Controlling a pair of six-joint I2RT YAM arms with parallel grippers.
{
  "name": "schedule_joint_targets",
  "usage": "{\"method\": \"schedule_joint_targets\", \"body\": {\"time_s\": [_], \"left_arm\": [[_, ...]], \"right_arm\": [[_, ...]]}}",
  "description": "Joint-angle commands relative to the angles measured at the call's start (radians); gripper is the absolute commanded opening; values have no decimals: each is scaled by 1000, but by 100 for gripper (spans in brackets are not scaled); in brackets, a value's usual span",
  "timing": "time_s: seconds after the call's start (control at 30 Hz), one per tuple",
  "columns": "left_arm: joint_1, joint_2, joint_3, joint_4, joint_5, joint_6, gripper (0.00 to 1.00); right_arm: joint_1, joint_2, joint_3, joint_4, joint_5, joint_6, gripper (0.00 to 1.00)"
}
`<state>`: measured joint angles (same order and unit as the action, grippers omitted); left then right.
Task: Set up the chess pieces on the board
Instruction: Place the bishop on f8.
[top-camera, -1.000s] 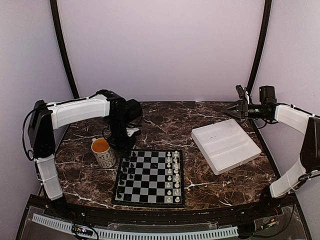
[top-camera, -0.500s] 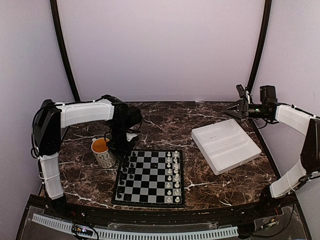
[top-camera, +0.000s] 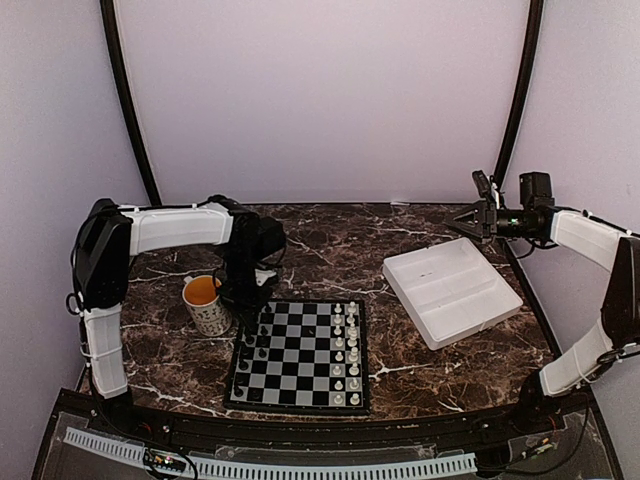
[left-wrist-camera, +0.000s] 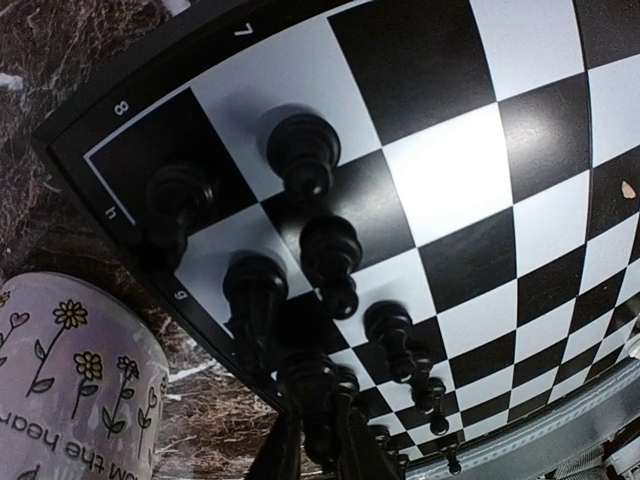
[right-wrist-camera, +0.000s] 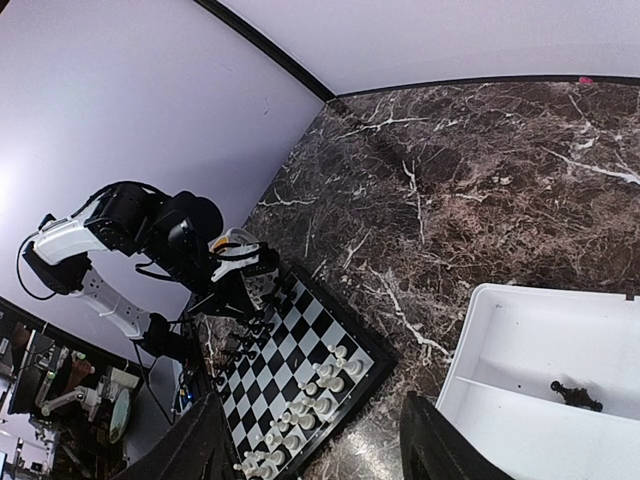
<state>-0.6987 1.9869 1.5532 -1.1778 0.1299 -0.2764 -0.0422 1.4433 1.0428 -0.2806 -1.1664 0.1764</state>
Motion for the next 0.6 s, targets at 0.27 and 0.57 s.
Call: {"method": "schedule_joint_targets", "body": {"time_s": [0.27, 0.57], "left_arm": [[11, 19, -24, 7, -22, 3, 17], [11, 18, -23, -12, -17, 6, 29]], "right_arm": [[-1, -24, -17, 25, -1, -16, 61], [-1, -22, -15, 25, -5, -15, 61]]}}
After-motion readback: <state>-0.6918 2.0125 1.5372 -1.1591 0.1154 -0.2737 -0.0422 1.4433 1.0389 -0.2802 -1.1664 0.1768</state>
